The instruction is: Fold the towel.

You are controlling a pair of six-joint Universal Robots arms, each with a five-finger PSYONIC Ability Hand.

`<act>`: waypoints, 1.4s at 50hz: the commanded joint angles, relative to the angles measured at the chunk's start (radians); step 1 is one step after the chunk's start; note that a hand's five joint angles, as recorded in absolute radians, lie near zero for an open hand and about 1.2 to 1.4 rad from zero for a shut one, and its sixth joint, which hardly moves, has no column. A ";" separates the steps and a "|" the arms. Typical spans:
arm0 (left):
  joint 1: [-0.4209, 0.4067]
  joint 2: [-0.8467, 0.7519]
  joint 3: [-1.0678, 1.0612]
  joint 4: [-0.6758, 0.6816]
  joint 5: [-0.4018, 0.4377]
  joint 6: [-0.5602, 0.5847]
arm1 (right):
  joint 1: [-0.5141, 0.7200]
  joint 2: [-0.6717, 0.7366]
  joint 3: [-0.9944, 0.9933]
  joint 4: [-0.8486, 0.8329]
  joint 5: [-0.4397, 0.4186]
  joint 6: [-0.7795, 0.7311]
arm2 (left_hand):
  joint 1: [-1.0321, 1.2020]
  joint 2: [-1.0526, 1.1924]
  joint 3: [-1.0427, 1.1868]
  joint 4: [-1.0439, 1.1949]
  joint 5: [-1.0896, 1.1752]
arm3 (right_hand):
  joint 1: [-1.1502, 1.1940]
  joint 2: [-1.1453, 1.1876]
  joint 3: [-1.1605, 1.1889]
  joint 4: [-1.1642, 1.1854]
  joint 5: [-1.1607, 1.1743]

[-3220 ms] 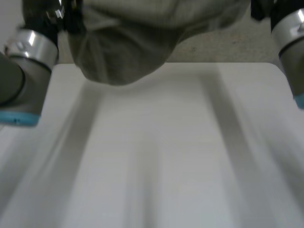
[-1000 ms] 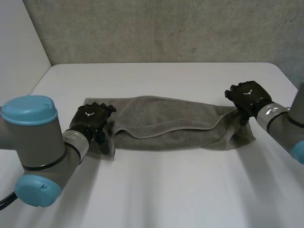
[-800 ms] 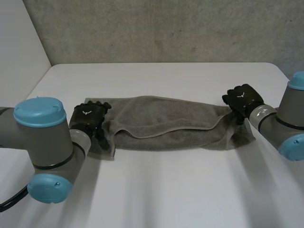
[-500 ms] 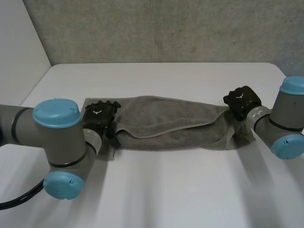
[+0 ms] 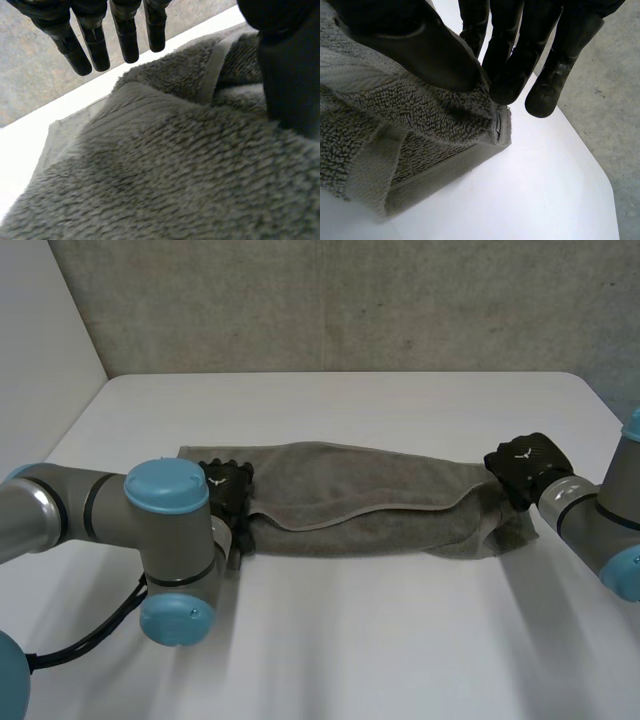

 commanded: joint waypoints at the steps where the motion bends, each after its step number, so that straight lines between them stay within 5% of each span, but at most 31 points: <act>1: 0.010 0.010 -0.014 0.036 -0.087 0.119 | -0.010 -0.044 0.017 0.002 0.003 0.042 | 0.011 0.005 0.003 0.037 -0.174 | 0.059 0.083 0.053 0.054 0.053; 18: 0.052 0.195 -0.156 0.030 -0.089 0.254 | -0.044 -0.122 0.045 0.006 0.013 0.068 | 0.170 0.164 0.162 0.196 -0.015 | 0.059 0.083 0.053 0.054 0.053; 39: 0.124 0.273 -0.292 0.015 0.057 0.315 | -0.048 -0.212 0.106 0.023 0.017 0.068 | 1.082 1.076 1.074 1.108 0.896 | 0.059 0.083 0.053 0.054 0.053; 48: 0.153 0.445 -0.297 -0.008 0.063 0.312 | -0.048 -0.383 0.169 0.058 0.006 0.108 | 1.082 1.076 1.075 1.108 0.897 | 0.059 0.083 0.053 0.054 0.053; 60: 0.259 0.763 -0.347 -0.039 0.272 0.309 | -0.155 -0.682 0.155 0.311 -0.101 0.189 | 1.082 1.076 1.075 1.108 0.897 | 0.059 0.083 0.053 0.054 0.053; 70: 0.342 0.833 -0.507 -0.151 0.375 0.314 | -0.311 -0.742 0.255 0.574 -0.237 -0.032 | 1.082 1.076 1.075 1.108 0.897 | 0.059 0.083 0.053 0.054 0.053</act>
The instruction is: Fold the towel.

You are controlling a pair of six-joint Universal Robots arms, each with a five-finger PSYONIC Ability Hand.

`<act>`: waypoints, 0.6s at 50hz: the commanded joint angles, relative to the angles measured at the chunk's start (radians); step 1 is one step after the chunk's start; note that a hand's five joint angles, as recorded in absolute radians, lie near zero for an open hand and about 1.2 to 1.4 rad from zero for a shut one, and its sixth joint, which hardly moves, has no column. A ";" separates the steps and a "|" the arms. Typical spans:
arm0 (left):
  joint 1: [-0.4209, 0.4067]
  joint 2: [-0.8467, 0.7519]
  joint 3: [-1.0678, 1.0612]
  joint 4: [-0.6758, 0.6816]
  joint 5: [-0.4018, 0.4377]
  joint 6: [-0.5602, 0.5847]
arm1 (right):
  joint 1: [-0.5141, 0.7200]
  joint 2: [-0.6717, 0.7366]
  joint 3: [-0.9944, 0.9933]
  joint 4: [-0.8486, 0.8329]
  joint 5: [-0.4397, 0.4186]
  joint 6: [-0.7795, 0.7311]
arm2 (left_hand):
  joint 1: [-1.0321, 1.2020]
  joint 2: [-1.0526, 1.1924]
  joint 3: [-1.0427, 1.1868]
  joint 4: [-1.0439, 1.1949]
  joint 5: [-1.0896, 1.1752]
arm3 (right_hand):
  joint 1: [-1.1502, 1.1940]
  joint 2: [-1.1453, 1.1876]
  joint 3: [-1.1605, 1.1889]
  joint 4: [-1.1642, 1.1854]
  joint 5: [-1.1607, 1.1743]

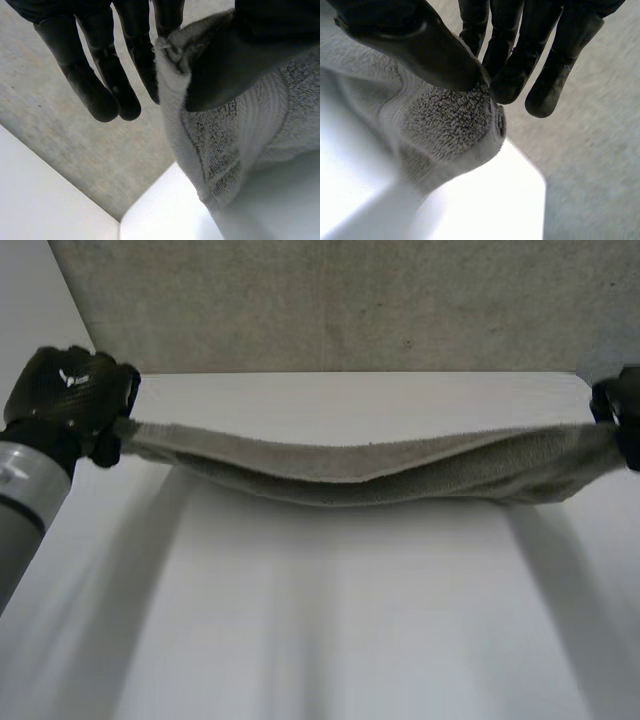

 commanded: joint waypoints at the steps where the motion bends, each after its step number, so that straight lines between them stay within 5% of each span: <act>1: 0.066 0.035 -0.139 -0.084 0.075 0.004 | -0.115 -0.031 0.095 0.183 -0.079 -0.221 | -0.053 -0.115 -0.147 -0.122 -0.266 | 0.055 0.082 0.046 0.054 0.050; 16: 0.154 0.055 -0.215 -0.119 0.213 -0.016 | -0.224 -0.080 0.108 0.332 -0.208 -0.316 | -0.053 -0.115 -0.147 -0.122 -0.266 | 0.055 0.082 0.046 0.054 0.050; 24: 0.110 -0.151 -0.100 -0.022 0.205 -0.071 | -0.175 0.182 0.030 0.256 -0.225 -0.258 | -0.053 -0.115 -0.147 -0.122 -0.266 | 0.055 0.082 0.046 0.054 0.050; 30: 0.080 -0.381 0.072 0.007 0.200 -0.075 | -0.080 0.412 -0.151 0.196 -0.107 -0.141 | -0.053 -0.115 -0.147 -0.122 -0.266 | 0.055 0.082 0.046 0.054 0.050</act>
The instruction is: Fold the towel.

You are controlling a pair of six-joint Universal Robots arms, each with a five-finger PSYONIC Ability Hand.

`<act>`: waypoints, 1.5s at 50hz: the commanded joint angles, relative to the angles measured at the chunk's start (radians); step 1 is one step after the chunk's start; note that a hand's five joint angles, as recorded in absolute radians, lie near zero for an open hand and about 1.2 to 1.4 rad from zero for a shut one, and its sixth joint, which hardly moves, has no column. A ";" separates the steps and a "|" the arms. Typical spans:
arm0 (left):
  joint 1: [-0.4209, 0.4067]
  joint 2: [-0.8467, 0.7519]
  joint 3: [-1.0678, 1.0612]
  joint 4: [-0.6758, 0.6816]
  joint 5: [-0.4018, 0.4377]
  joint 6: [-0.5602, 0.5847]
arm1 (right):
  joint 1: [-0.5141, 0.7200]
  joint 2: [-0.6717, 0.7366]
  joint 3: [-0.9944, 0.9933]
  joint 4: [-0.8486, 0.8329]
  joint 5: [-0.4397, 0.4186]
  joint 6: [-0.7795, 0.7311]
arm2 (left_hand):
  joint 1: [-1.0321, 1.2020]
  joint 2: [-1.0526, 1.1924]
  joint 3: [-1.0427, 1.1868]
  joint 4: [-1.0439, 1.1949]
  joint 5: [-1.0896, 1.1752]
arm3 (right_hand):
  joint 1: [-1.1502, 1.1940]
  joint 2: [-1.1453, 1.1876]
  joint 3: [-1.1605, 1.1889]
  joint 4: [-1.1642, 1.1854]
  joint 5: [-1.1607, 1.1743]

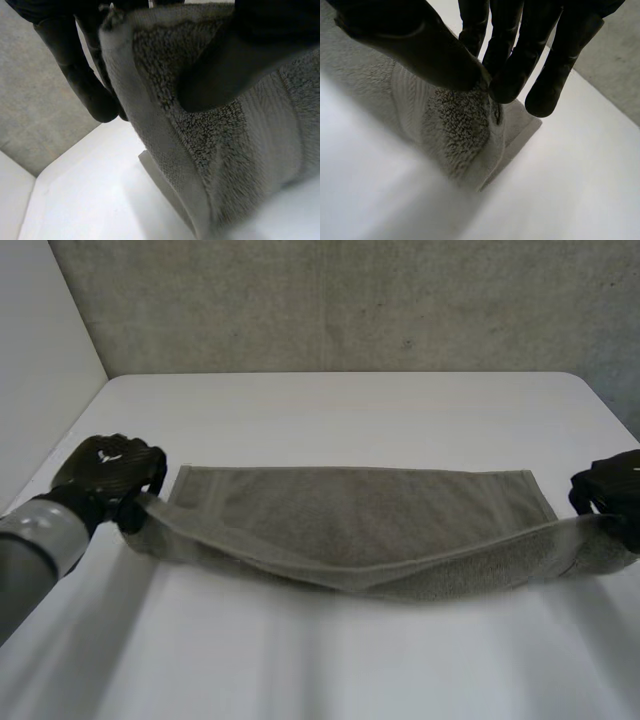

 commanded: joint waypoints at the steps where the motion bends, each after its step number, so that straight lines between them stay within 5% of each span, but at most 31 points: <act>1: -0.047 -0.297 0.227 0.037 -0.012 -0.009 | 0.120 0.296 -0.231 -0.078 0.137 0.129 | -0.053 -0.120 -0.148 -0.122 -0.268 | 0.053 0.081 0.043 0.048 0.048; 12: -0.091 -0.577 0.539 0.040 -0.086 -0.014 | 0.212 0.553 -0.434 -0.319 0.243 0.287 | -0.053 -0.120 -0.148 -0.122 -0.268 | 0.053 0.081 0.043 0.048 0.048; 27: -0.124 -0.724 0.707 0.043 -0.137 -0.012 | 0.300 0.671 -0.477 -0.647 0.339 0.338 | -0.114 -0.182 -0.210 -0.183 -0.330 | 0.053 0.081 0.043 0.048 0.048; 28: -0.128 -0.726 0.707 0.043 -0.138 -0.011 | 0.307 0.685 -0.485 -0.647 0.346 0.339 | -0.387 -0.455 -0.483 -0.456 -0.603 | -0.242 -0.215 -0.253 -0.248 -0.247; 29: -0.128 -0.726 0.707 0.043 -0.138 -0.011 | 0.307 0.685 -0.485 -0.647 0.346 0.339 | -0.390 -0.458 -0.486 -0.459 -0.606 | -0.245 -0.217 -0.256 -0.251 -0.250; 30: -0.133 -0.726 0.705 0.041 -0.143 -0.009 | 0.313 0.694 -0.488 -0.646 0.347 0.339 | -0.843 -0.911 -0.939 -0.913 -1.059 | -0.986 -0.959 -0.997 -0.992 -0.991; 31: -0.137 -0.726 0.701 0.041 -0.149 -0.009 | 0.317 0.697 -0.488 -0.646 0.353 0.338 | -1.266 -1.334 -1.362 -1.336 -1.482 | -1.168 -1.141 -1.179 -1.174 -1.174; 42: -0.154 -0.648 0.668 0.032 -0.278 -0.020 | 0.320 0.593 -0.419 -0.643 0.361 0.342 | -1.268 -1.335 -1.364 -1.337 -1.483 | -1.168 -1.141 -1.179 -1.174 -1.174; 58: -0.151 -0.298 0.216 0.221 -0.186 -0.139 | 0.303 0.233 -0.040 -0.508 0.344 0.341 | -1.250 -1.318 -1.346 -1.319 -1.466 | -1.053 -1.025 -1.063 -1.058 -1.058; 75: -0.156 -0.158 -0.033 0.347 -0.167 -0.172 | 0.212 0.329 0.184 -0.767 0.261 0.318 | -1.253 -1.321 -1.349 -1.322 -1.469 | -0.953 -0.925 -0.963 -0.958 -0.958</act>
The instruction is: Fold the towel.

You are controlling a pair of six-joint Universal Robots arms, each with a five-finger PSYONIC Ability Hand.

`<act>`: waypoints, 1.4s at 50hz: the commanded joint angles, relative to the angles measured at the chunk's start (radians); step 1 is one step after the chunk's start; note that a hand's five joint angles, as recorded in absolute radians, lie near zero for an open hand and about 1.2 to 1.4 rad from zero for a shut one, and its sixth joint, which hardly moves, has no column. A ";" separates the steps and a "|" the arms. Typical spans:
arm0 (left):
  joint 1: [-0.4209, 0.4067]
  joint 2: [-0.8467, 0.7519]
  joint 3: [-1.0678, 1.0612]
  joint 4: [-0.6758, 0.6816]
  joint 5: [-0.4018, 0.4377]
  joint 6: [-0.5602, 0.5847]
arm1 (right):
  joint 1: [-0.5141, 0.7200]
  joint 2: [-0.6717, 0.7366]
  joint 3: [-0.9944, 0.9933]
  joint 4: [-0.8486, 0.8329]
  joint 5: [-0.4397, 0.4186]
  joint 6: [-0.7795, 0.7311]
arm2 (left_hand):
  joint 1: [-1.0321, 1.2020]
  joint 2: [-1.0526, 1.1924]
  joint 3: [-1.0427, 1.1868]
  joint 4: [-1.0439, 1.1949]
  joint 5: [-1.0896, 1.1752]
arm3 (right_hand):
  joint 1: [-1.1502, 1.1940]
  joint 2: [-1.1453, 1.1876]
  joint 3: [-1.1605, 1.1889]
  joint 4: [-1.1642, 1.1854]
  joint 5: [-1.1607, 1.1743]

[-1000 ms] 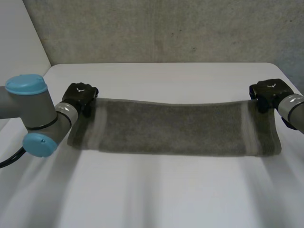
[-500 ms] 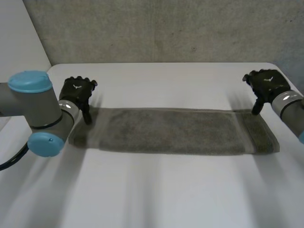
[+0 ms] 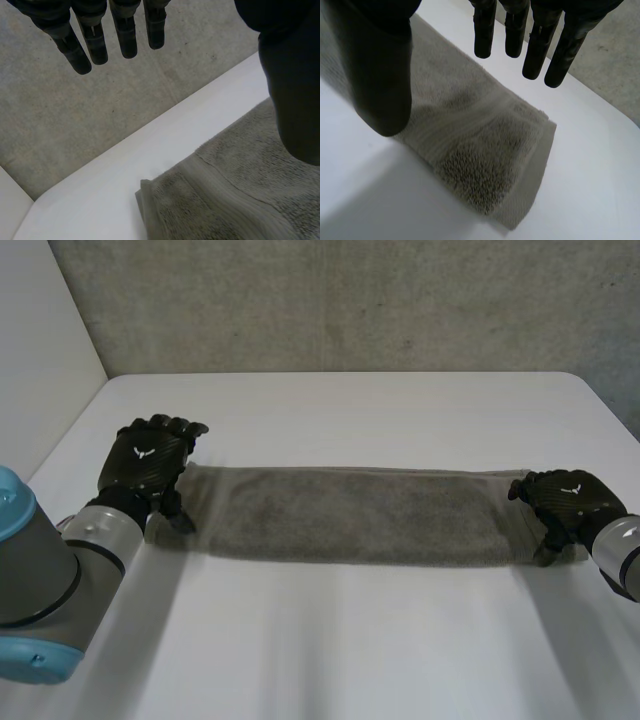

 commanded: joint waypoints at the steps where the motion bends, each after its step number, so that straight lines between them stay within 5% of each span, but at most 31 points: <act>1: -0.004 0.001 -0.018 0.002 -0.002 -0.034 | -0.043 0.116 0.028 -0.156 -0.013 -0.008 | -0.076 -0.069 -0.056 -0.072 -0.207 | 0.044 0.069 0.059 0.049 0.022; 8: -0.004 -0.001 -0.018 0.003 0.001 -0.054 | -0.054 0.164 0.006 -0.172 -0.002 -0.057 | -0.076 -0.069 -0.056 -0.072 -0.207 | 0.264 0.290 0.280 0.269 0.242; 12: -0.004 -0.004 -0.018 0.005 0.001 -0.054 | -0.081 0.184 -0.011 -0.176 0.016 -0.104 | -0.076 -0.069 -0.056 -0.072 -0.207 | 1.035 1.061 1.051 1.040 1.014; 18: -0.002 -0.007 -0.018 0.008 0.001 -0.054 | -0.146 0.130 -0.032 -0.196 0.114 -0.112 | -0.073 -0.066 -0.053 -0.070 -0.204 | 1.038 1.064 1.054 1.043 1.016; 27: 0.002 -0.001 -0.018 0.006 0.001 -0.054 | -0.357 0.096 -0.115 -0.159 0.115 -0.123 | -0.073 -0.066 -0.053 -0.070 -0.204 | 1.038 1.064 1.054 1.043 1.016; 34: 0.001 0.004 -0.016 0.005 -0.003 -0.056 | -0.374 0.089 -0.221 -0.089 0.122 -0.180 | -0.076 -0.069 -0.056 -0.072 -0.207 | 1.038 1.064 1.054 1.043 1.016; 46: -0.005 0.030 0.002 0.006 -0.008 -0.056 | 0.256 0.063 -0.399 0.006 0.128 -0.055 | -0.076 -0.069 -0.056 -0.072 -0.207 | 1.038 1.064 1.054 1.043 1.016; 52: -0.018 0.028 0.014 0.006 -0.009 -0.056 | 0.598 0.213 -0.409 -0.049 0.122 -0.065 | -0.076 -0.069 -0.056 -0.072 -0.207 | 1.038 1.064 1.054 1.043 1.016; 58: -0.028 0.025 0.024 0.006 -0.009 -0.056 | 0.678 0.326 -0.413 -0.043 0.133 -0.103 | -0.076 -0.069 -0.056 -0.072 -0.207 | 1.038 1.064 1.054 1.043 1.016; 59: -0.041 0.022 0.031 0.006 -0.009 -0.054 | 0.678 0.348 -0.406 -0.043 0.136 -0.124 | -0.076 -0.069 -0.056 -0.072 -0.207 | 0.609 0.635 0.624 0.614 0.587; 60: -0.054 0.019 0.040 0.006 -0.011 -0.054 | 0.678 0.348 -0.406 -0.043 0.136 -0.124 | -0.076 -0.069 -0.056 -0.072 -0.207 | 0.605 0.630 0.620 0.610 0.583; 61: -0.054 0.019 0.041 0.006 -0.011 -0.054 | 0.678 0.340 -0.396 -0.044 0.131 -0.127 | -0.076 -0.069 -0.056 -0.072 -0.207 | -0.064 -0.038 -0.048 -0.059 -0.085; 62: -0.071 0.014 0.050 0.006 -0.011 -0.054 | 0.669 0.327 -0.382 -0.049 0.125 -0.117 | -0.076 -0.069 -0.056 -0.072 -0.207 | -0.183 -0.158 -0.168 -0.179 -0.205; 70: -0.193 -0.021 0.140 0.009 -0.014 -0.054 | 0.579 0.094 -0.241 -0.060 0.099 0.038 | -0.076 -0.069 -0.056 -0.072 -0.207 | -0.183 -0.158 -0.168 -0.179 -0.205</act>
